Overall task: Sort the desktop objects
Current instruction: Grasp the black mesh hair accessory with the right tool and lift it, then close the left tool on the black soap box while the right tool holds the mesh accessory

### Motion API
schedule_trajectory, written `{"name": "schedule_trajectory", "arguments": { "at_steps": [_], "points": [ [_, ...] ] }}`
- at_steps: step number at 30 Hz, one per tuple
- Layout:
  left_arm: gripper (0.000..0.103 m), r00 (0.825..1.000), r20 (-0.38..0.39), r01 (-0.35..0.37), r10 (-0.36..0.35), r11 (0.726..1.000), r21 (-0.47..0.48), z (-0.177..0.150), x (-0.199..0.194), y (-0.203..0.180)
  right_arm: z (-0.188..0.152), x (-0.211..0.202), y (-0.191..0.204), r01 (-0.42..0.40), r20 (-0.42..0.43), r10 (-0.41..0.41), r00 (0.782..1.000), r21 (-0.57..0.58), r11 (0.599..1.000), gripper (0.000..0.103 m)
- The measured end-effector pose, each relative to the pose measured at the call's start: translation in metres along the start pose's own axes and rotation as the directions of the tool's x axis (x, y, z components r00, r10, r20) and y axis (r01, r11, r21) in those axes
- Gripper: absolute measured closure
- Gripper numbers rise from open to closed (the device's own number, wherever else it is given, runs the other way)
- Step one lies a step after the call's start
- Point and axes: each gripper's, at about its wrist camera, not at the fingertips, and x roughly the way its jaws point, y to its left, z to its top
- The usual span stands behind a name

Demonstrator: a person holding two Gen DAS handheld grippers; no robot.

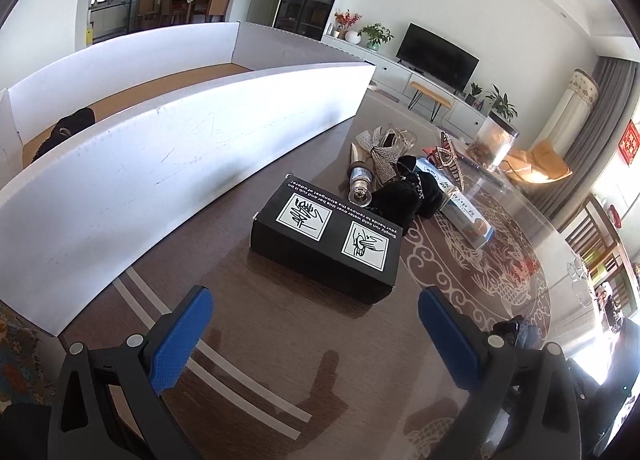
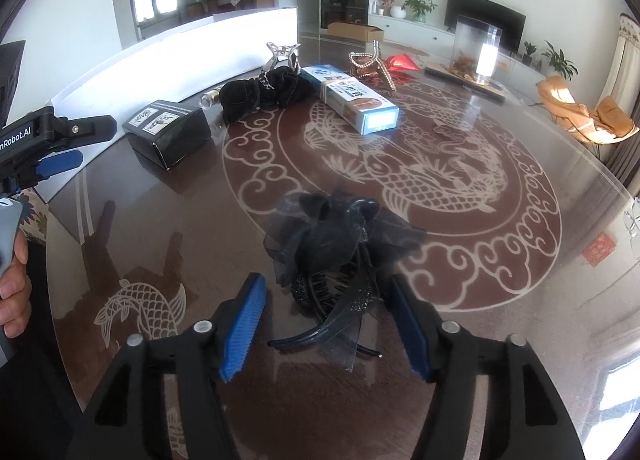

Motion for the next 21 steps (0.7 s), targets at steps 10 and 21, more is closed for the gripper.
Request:
{"name": "schedule_trajectory", "arguments": {
  "at_steps": [10,21],
  "points": [
    [0.0,0.996,0.018,0.088,-0.087,0.992,-0.086,0.003,-0.009,0.016,0.001,0.003,0.003,0.0,-0.007,0.0,1.0,-0.013,1.0,0.018],
    [0.0,0.995,-0.065,0.068,-0.071,0.997,-0.044,0.018,0.021,0.004,0.001,0.004,0.003,-0.026,-0.013,0.026,1.0,-0.012,1.0,0.018]
  ]
}}
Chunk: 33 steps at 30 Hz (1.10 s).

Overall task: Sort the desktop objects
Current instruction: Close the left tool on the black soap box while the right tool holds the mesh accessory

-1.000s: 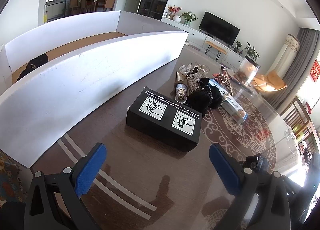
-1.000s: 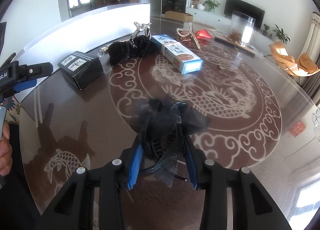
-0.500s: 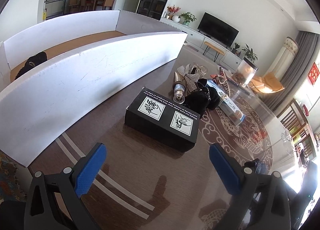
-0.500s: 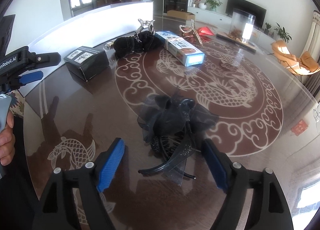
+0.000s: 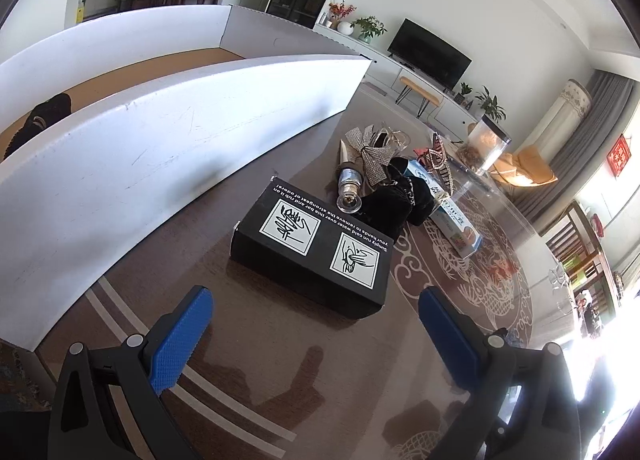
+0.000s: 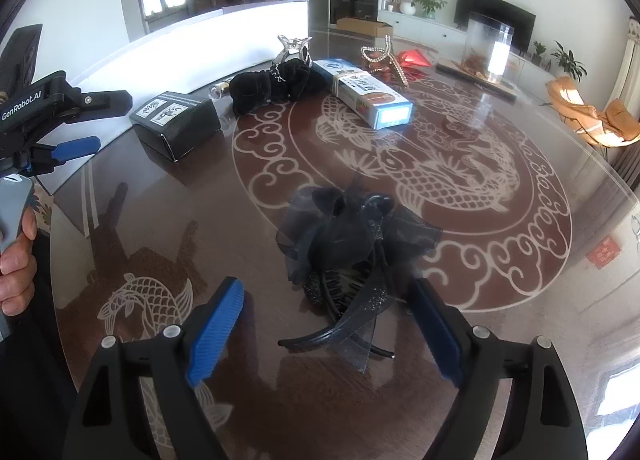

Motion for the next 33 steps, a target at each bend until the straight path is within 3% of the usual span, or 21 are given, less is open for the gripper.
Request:
{"name": "schedule_trajectory", "arguments": {
  "at_steps": [4,7,11,16,22,28,29,30,31,33],
  "points": [
    [0.0,0.995,-0.017,-0.103,0.102,0.995,-0.007,0.021,0.018,-0.012,0.0,0.0,0.0,-0.002,0.0,0.002,1.0,0.001,1.0,0.017],
    [0.0,0.973,-0.011,-0.232,0.232,0.973,-0.009,0.039,0.035,-0.024,0.0,0.0,0.0,-0.003,-0.001,0.003,1.0,-0.001,1.0,0.017],
    [0.0,0.939,-0.06,-0.339,0.338,0.941,0.003,0.046,0.062,-0.033,-0.001,0.0,0.0,-0.003,-0.001,0.003,1.0,-0.001,1.0,0.017],
    [0.0,0.939,-0.097,-0.332,0.331,0.943,0.004,0.03,0.056,-0.018,-0.001,-0.001,0.0,-0.007,0.001,0.007,1.0,0.004,1.0,0.017],
    [0.0,0.968,-0.105,-0.228,0.229,0.973,0.023,0.019,0.046,0.008,-0.001,0.0,0.001,-0.003,-0.002,0.003,1.0,-0.002,1.0,0.016],
    [0.0,0.943,-0.183,-0.242,0.278,0.95,0.196,0.014,0.055,-0.009,-0.001,-0.002,-0.004,-0.012,0.005,0.012,1.0,0.019,1.0,0.015],
    [0.015,0.951,-0.151,-0.234,0.271,0.946,0.224,0.008,0.049,-0.012,-0.001,-0.005,-0.008,-0.027,0.019,0.026,0.999,0.037,0.999,0.015],
    [0.039,0.953,-0.102,-0.249,0.284,0.93,0.27,0.001,0.042,-0.015,-0.002,-0.008,-0.013,-0.05,0.037,0.047,0.998,0.061,0.997,0.015],
    [0.045,0.961,-0.086,-0.23,0.264,0.931,0.284,-0.003,0.037,-0.016,-0.003,-0.011,-0.019,-0.072,0.056,0.067,0.996,0.086,0.994,0.015],
    [0.045,0.976,-0.118,-0.148,0.184,0.953,0.263,-0.003,0.032,-0.015,-0.005,-0.016,-0.03,-0.092,0.082,0.08,0.993,0.153,0.984,0.015]
  ]
}}
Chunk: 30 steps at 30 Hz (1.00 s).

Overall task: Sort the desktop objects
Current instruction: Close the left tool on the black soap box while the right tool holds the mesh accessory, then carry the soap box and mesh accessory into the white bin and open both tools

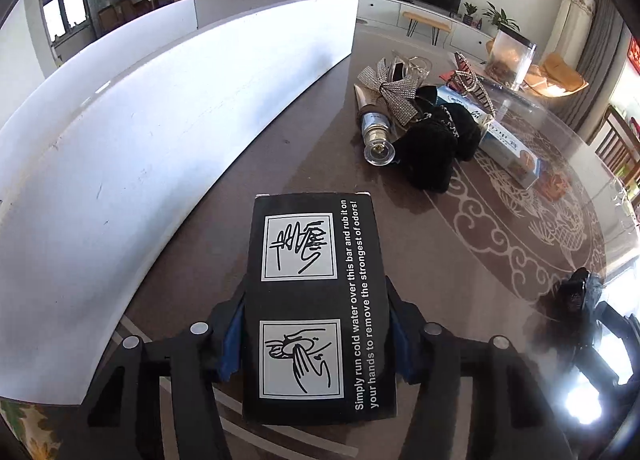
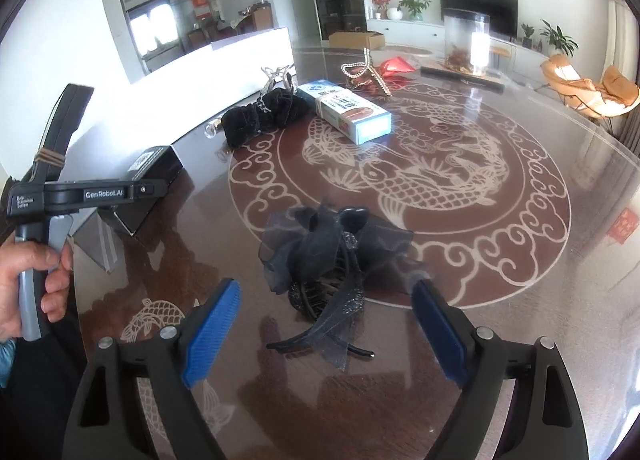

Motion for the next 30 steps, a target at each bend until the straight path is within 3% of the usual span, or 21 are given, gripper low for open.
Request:
{"name": "schedule_trajectory", "arguments": {
  "at_steps": [5,10,11,12,18,22,26,30],
  "points": [
    [0.045,0.997,0.04,0.065,-0.067,0.997,0.052,-0.007,-0.011,-0.016,0.004,-0.002,0.001,-0.007,-0.031,0.009,0.999,0.073,0.997,0.015],
    [0.045,0.996,0.032,0.081,-0.084,0.992,0.1,-0.011,-0.012,-0.028,0.018,0.03,0.019,0.145,-0.086,-0.147,0.985,-0.025,0.989,0.009],
    [0.045,0.995,0.043,0.09,-0.094,0.991,0.099,-0.01,-0.015,-0.026,0.02,0.031,0.02,0.156,-0.074,-0.159,0.985,-0.04,0.987,0.025],
    [0.045,0.993,0.053,0.101,-0.107,0.99,0.094,-0.01,-0.019,-0.024,0.022,0.029,0.021,0.167,-0.064,-0.171,0.983,-0.058,0.984,0.064],
    [0.045,0.977,0.111,0.177,-0.182,0.983,0.053,-0.016,-0.059,-0.008,0.024,0.014,0.016,0.123,-0.112,-0.131,0.985,-0.074,0.99,0.066],
    [0.045,0.965,0.161,0.205,-0.206,0.978,0.024,-0.001,-0.092,0.017,0.055,-0.004,0.03,0.066,-0.044,-0.069,0.997,-0.053,0.996,0.066],
    [0.045,0.964,0.219,0.169,-0.15,0.983,-0.071,0.025,-0.118,0.076,0.116,-0.01,0.073,-0.022,0.038,0.025,0.999,-0.095,0.995,0.066],
    [0.045,0.972,0.231,0.092,-0.045,0.976,-0.198,0.047,-0.122,0.145,0.186,-0.002,0.146,-0.137,0.111,0.156,0.981,-0.165,0.977,0.066]
  ]
}}
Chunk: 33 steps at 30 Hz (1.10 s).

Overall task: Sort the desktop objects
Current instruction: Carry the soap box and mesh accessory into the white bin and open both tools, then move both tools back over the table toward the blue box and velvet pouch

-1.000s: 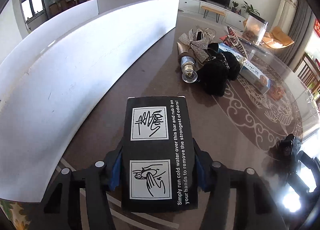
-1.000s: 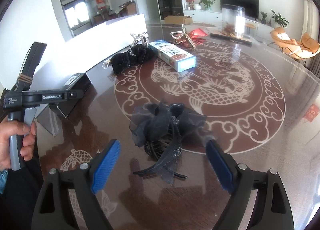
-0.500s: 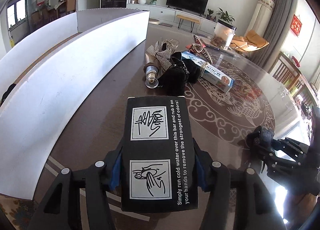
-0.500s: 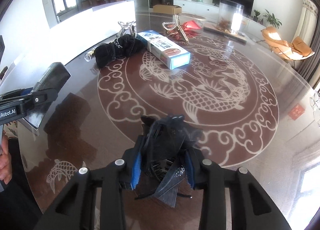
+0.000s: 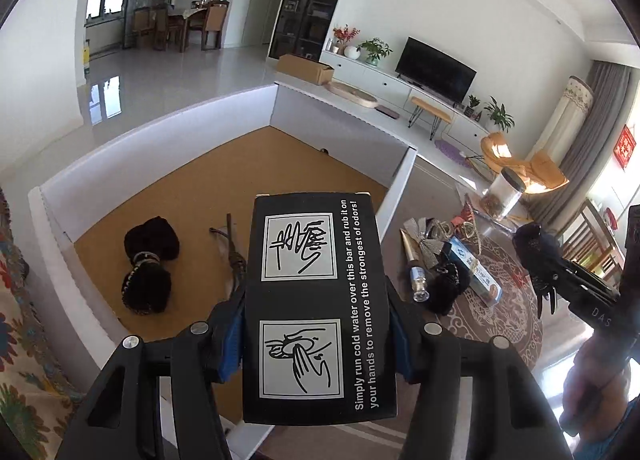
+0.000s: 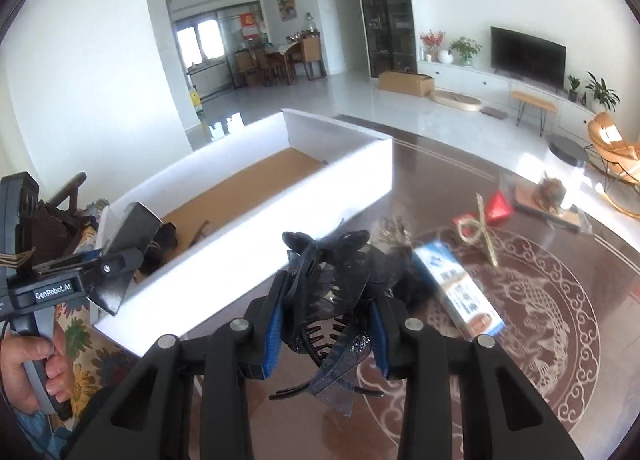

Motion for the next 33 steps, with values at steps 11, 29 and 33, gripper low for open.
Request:
{"name": "schedule_trajectory", "arguments": {
  "at_steps": [11,29,33],
  "points": [
    [0.044,0.97,-0.192,-0.16,0.148,0.986,-0.047,0.019,0.071,0.066,0.075,0.173,0.133,-0.16,-0.14,0.145,0.98,-0.1,0.982,0.066],
    [0.024,0.97,0.072,-0.24,0.231,0.956,0.166,0.006,0.015,-0.009,0.02,0.093,0.061,-0.058,-0.032,0.054,0.998,-0.129,0.99,0.017],
    [0.024,0.977,0.071,-0.213,0.202,0.956,0.2,-0.002,0.01,-0.035,-0.009,0.07,0.017,-0.011,-0.041,0.008,0.999,-0.071,0.997,0.017]
  ]
}}
